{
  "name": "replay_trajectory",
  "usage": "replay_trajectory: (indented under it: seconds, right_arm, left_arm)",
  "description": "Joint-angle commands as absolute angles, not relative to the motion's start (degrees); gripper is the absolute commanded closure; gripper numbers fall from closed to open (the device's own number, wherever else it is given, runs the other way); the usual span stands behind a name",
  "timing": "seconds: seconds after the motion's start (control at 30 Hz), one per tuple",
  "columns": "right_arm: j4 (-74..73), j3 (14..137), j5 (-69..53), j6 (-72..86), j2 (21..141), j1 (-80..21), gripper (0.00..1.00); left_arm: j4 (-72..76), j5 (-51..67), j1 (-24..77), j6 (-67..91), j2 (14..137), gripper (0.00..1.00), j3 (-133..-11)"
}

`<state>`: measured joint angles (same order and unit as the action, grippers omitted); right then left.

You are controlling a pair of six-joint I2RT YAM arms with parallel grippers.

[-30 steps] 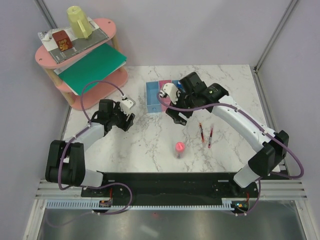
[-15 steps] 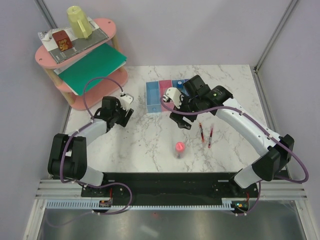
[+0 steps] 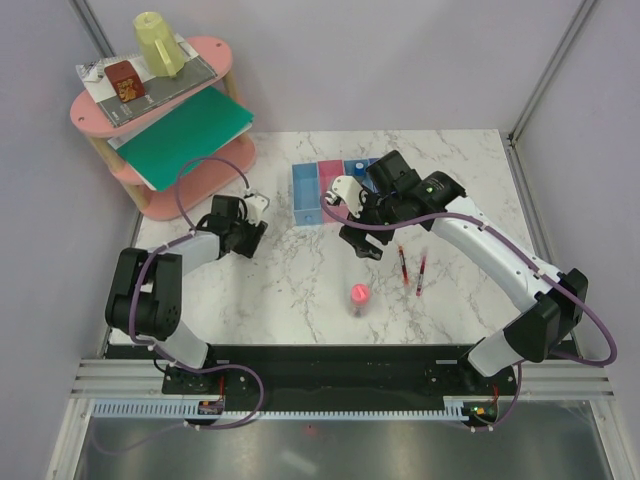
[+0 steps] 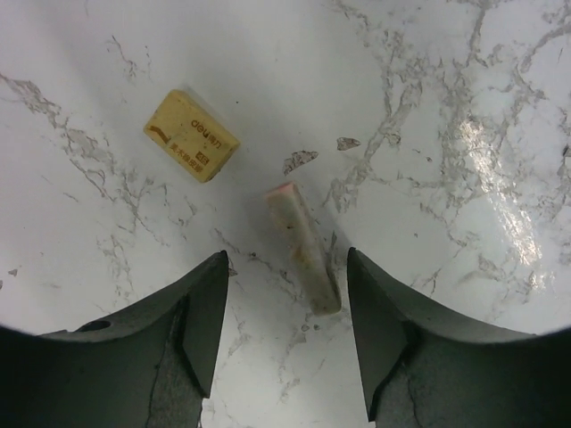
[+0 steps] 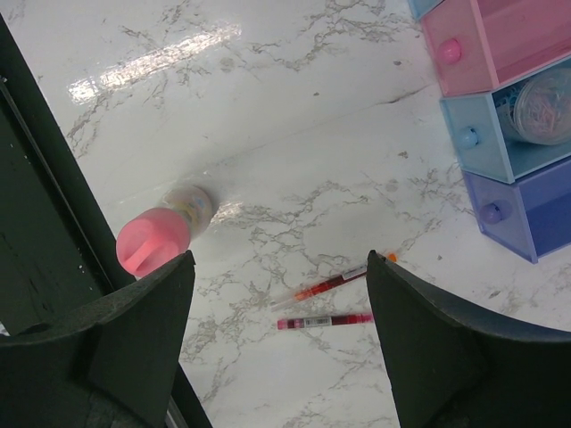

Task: Sort the stationery into containers
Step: Pick up the stationery from the center of the board.

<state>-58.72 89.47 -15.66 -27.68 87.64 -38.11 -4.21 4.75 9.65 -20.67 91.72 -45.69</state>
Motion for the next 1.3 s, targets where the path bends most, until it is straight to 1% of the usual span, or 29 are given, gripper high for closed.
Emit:
replay_trajectory:
  seconds: [0.0, 0.03, 0.1, 0.13, 0.2, 0.23, 0.27, 0.3, 0.47, 0.57, 0.87, 1.07, 1.27]
  right_arm:
    - [-58.18, 90.18, -17.31, -27.77, 85.78, -38.15, 0.15]
    - [-58.27, 90.18, -17.4, -27.6, 85.61, -38.23, 0.15]
    - [-58.71, 89.83, -17.84, -27.68, 85.43, -38.14, 0.14]
    - [-58.97, 89.48, -17.75, -27.95, 85.17, -38.23, 0.14]
    - [-60.02, 88.16, -17.4, -29.17, 84.9, -38.23, 0.14]
    - [-60.38, 87.55, -17.23, -29.7, 84.47, -38.23, 0.14]
    - [-60.9, 85.8, -16.62, -30.75, 84.2, -38.15, 0.14]
    - [-61.08, 84.82, -16.44, -30.94, 83.85, -38.14, 0.14]
    - [-61.61, 78.68, -17.4, -31.9, 82.71, -38.41, 0.12]
    - [-61.44, 76.3, -17.93, -32.26, 82.18, -39.37, 0.11]
    - [-61.43, 74.27, -21.0, -31.64, 82.09, -42.71, 0.1]
    - [-61.17, 74.09, -22.94, -31.03, 82.79, -44.12, 0.09]
    - [-59.33, 72.6, -24.61, -29.45, 84.72, -46.31, 0.09]
  left_arm:
    - [-4.39, 4.49, 10.28, -17.93, 92.72, 0.39, -48.51]
    - [-4.66, 4.4, 10.2, -17.76, 93.16, 0.44, -48.86]
    - [-5.1, 4.74, 10.37, -17.49, 94.04, 0.49, -49.22]
    - [-5.1, 4.75, 10.55, -17.23, 94.22, 0.58, -49.57]
    - [-5.27, 4.66, 10.81, -17.23, 94.92, 0.68, -49.83]
    - [-5.36, 4.66, 10.81, -17.14, 95.01, 0.8, -50.1]
    - [-5.36, 4.66, 10.98, -17.05, 95.18, 0.87, -50.27]
    - [-5.45, 4.48, 10.99, -16.96, 95.27, 0.98, -50.45]
    - [-6.94, 5.45, 11.25, -17.05, 93.52, 0.98, -50.45]
    - [-8.61, 6.33, 11.34, -17.75, 89.84, 0.98, -50.27]
    - [-10.37, 10.02, 11.34, -21.35, 79.81, 0.98, -51.68]
    - [-10.02, 13.0, 11.69, -21.53, 79.8, 0.98, -55.54]
    - [-8.62, 14.94, 13.62, -21.36, 83.4, 0.98, -61.69]
